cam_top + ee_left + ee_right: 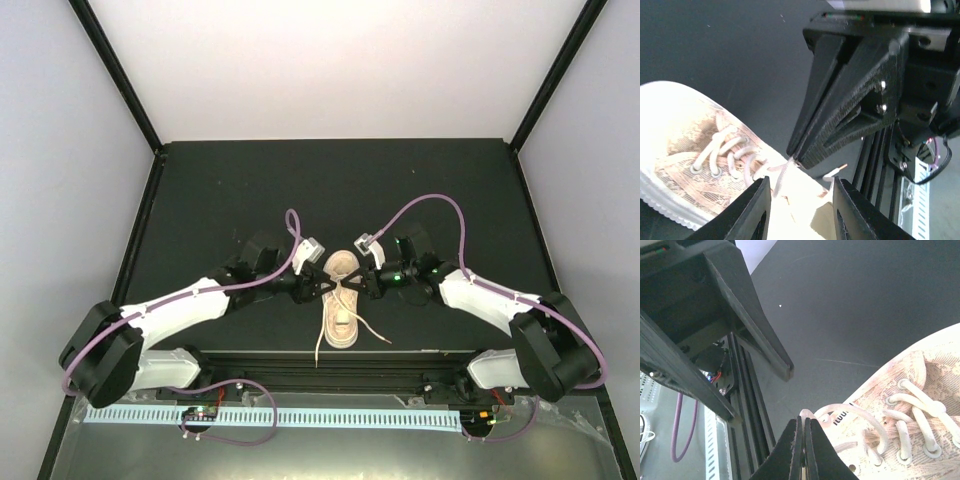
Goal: Tie the shoes
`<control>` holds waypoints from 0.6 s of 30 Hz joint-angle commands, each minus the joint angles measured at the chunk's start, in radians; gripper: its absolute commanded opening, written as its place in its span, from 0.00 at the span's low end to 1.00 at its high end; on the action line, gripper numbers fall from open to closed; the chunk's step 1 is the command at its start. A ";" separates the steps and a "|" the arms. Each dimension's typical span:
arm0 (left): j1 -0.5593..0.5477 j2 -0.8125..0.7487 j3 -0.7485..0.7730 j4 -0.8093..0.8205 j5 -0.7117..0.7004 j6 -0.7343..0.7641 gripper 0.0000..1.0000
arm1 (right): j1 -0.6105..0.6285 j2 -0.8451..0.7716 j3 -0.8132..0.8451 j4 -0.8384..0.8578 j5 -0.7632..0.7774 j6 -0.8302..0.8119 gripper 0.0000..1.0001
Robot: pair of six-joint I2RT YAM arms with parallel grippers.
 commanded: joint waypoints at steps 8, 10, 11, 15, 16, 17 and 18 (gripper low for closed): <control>0.007 0.140 0.061 0.030 0.125 0.110 0.36 | 0.006 0.005 0.036 0.007 -0.034 -0.018 0.02; 0.006 0.157 0.069 0.035 0.123 0.109 0.36 | 0.006 0.005 0.037 0.007 -0.036 -0.020 0.02; 0.006 0.164 0.072 0.037 0.122 0.109 0.36 | 0.006 0.005 0.037 0.007 -0.038 -0.021 0.02; 0.006 0.179 0.086 0.043 0.102 0.111 0.35 | 0.006 0.008 0.037 0.007 -0.042 -0.023 0.02; 0.006 0.183 0.089 0.046 0.097 0.111 0.35 | 0.006 0.008 0.037 0.007 -0.043 -0.023 0.02; 0.007 0.189 0.093 0.047 0.092 0.113 0.35 | 0.006 0.009 0.037 0.007 -0.043 -0.022 0.02; 0.007 0.194 0.099 0.045 0.085 0.115 0.34 | 0.006 0.008 0.037 0.007 -0.045 -0.024 0.02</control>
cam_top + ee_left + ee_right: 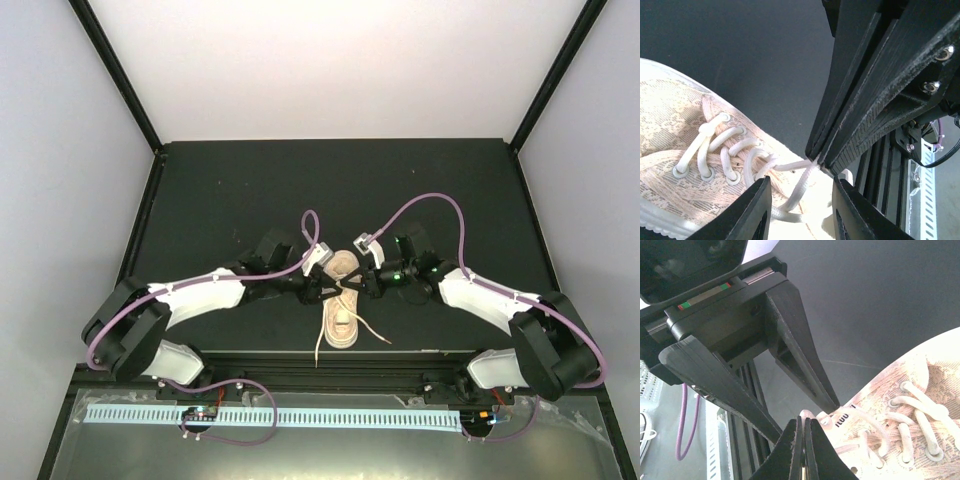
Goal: Tie the shoes
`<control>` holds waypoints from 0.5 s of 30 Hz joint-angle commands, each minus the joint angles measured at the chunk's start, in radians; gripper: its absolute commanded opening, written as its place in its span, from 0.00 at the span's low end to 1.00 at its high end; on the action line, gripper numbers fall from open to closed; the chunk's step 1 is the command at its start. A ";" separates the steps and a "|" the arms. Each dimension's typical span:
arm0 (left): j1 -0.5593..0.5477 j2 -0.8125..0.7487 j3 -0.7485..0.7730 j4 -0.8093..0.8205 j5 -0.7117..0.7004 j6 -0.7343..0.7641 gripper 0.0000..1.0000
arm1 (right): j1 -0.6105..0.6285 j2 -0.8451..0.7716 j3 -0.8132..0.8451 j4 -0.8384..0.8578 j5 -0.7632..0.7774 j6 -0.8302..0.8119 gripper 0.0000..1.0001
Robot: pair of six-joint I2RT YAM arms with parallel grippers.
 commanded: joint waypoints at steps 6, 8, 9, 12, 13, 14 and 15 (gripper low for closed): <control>0.006 0.043 0.068 0.062 -0.002 0.028 0.26 | 0.006 0.003 0.026 0.009 -0.037 -0.020 0.01; 0.006 0.043 0.065 0.077 0.002 0.027 0.19 | 0.006 0.003 0.026 0.008 -0.036 -0.020 0.02; 0.005 0.042 0.064 0.081 0.003 0.029 0.15 | 0.006 0.003 0.026 0.008 -0.036 -0.020 0.02; 0.006 0.030 0.051 0.085 -0.012 0.026 0.06 | 0.006 -0.006 0.026 0.006 -0.013 -0.015 0.03; 0.005 0.024 0.041 0.095 -0.019 0.021 0.03 | 0.006 -0.014 0.026 0.000 0.001 -0.010 0.11; 0.005 0.013 0.028 0.106 -0.025 0.015 0.02 | 0.007 -0.025 0.026 -0.008 0.019 -0.008 0.22; 0.006 0.004 0.016 0.119 -0.030 0.010 0.02 | 0.006 -0.040 0.026 -0.019 0.040 -0.006 0.35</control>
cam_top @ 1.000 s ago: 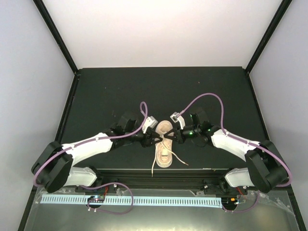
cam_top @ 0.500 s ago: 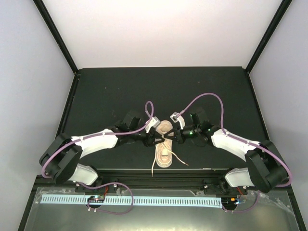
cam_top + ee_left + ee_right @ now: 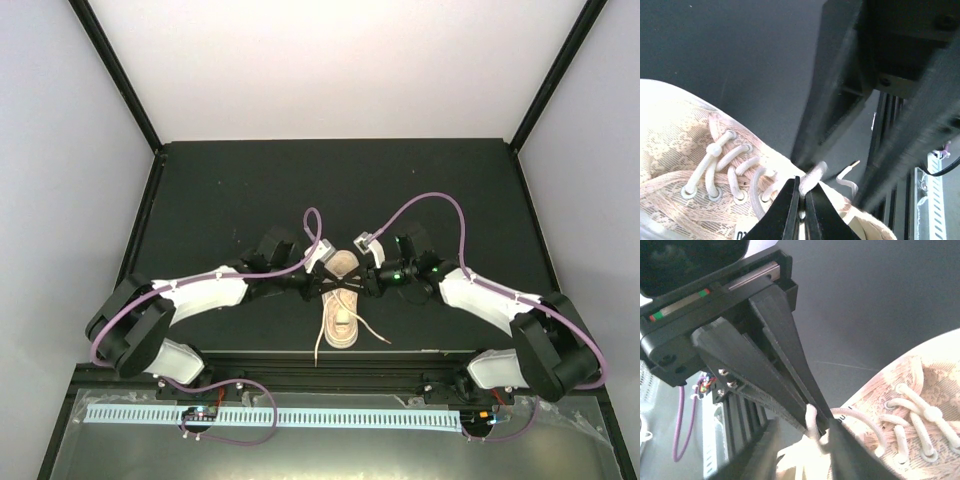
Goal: Tie the shoes
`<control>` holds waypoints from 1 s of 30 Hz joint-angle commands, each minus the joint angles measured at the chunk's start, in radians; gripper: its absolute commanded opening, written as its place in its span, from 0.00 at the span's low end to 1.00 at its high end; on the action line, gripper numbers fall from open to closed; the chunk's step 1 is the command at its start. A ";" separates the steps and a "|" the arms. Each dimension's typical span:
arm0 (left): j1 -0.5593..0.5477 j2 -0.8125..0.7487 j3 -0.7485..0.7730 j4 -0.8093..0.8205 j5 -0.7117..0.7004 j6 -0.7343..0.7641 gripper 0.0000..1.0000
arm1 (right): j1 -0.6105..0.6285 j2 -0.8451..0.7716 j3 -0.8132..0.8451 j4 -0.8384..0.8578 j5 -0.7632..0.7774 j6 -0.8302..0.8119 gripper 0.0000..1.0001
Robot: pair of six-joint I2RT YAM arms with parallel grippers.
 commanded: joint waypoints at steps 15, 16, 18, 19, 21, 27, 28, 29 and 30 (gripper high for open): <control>0.006 -0.052 -0.056 0.117 -0.020 -0.014 0.02 | 0.149 -0.326 -0.288 -0.005 0.360 0.251 0.62; 0.006 -0.052 -0.056 0.117 -0.019 -0.013 0.02 | 0.150 -0.330 -0.301 0.000 0.365 0.256 0.61; 0.007 -0.052 -0.054 0.114 -0.017 -0.011 0.02 | 0.151 -0.318 -0.311 0.003 0.364 0.256 0.57; 0.007 -0.053 -0.054 0.112 -0.017 -0.011 0.02 | 0.152 -0.309 -0.313 0.008 0.351 0.256 0.55; 0.006 -0.055 -0.053 0.107 -0.017 -0.008 0.02 | 0.153 -0.292 -0.312 0.024 0.329 0.256 0.49; 0.006 -0.059 -0.055 0.107 -0.022 -0.007 0.02 | 0.158 -0.287 -0.317 0.039 0.289 0.258 0.24; 0.006 -0.060 -0.056 0.109 -0.022 -0.007 0.02 | 0.159 -0.294 -0.316 0.035 0.291 0.258 0.20; 0.006 -0.060 -0.058 0.113 -0.022 -0.007 0.02 | 0.159 -0.298 -0.313 0.027 0.296 0.257 0.16; 0.005 -0.061 -0.058 0.114 -0.019 -0.005 0.02 | 0.158 -0.304 -0.309 0.018 0.301 0.260 0.12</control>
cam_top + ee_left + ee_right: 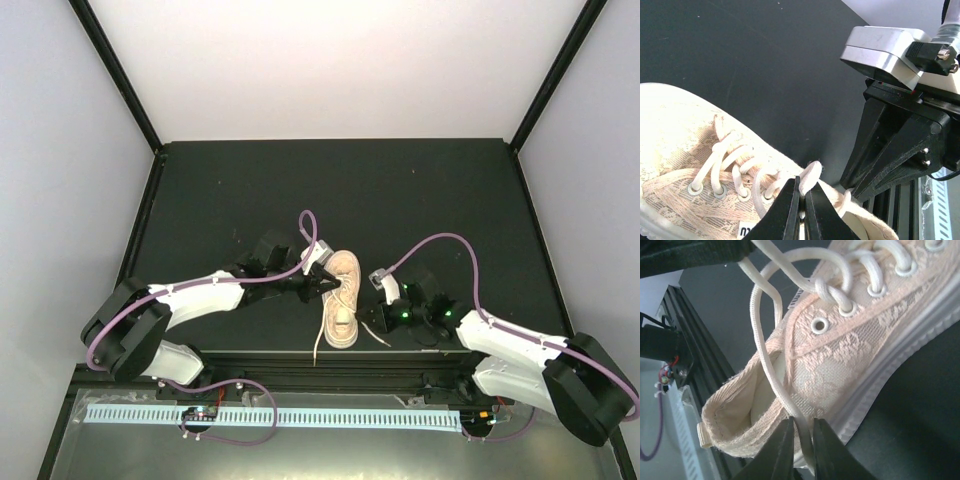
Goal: Tie the shoes
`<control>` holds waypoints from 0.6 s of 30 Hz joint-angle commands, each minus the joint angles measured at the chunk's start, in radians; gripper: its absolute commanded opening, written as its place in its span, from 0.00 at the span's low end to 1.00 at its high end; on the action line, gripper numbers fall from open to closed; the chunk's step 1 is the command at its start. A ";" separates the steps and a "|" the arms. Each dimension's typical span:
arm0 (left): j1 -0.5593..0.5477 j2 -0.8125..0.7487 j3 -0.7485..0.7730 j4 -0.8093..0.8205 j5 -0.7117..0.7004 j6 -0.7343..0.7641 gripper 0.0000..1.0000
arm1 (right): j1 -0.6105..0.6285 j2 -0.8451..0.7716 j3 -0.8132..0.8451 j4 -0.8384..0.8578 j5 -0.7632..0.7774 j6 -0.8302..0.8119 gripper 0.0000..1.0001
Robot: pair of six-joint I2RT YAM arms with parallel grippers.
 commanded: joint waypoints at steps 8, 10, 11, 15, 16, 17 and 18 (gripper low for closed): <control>0.001 -0.044 -0.028 0.089 0.093 0.031 0.02 | -0.004 0.023 0.121 -0.178 0.237 0.014 0.02; -0.001 -0.051 -0.037 0.091 0.108 0.038 0.02 | -0.023 0.060 0.157 -0.196 0.264 0.008 0.01; -0.003 -0.056 -0.044 0.087 0.112 0.045 0.02 | -0.034 0.086 0.177 -0.202 0.274 0.005 0.02; -0.013 -0.076 -0.072 0.078 0.114 0.060 0.02 | -0.057 0.158 0.259 -0.205 0.276 -0.008 0.02; -0.018 -0.077 -0.076 0.069 0.113 0.064 0.01 | -0.058 0.174 0.282 -0.201 0.271 -0.012 0.02; -0.026 -0.077 -0.079 0.058 0.105 0.066 0.01 | -0.058 0.188 0.304 -0.195 0.259 -0.019 0.02; -0.034 -0.079 -0.082 0.042 0.091 0.069 0.02 | -0.058 0.198 0.330 -0.188 0.243 -0.027 0.02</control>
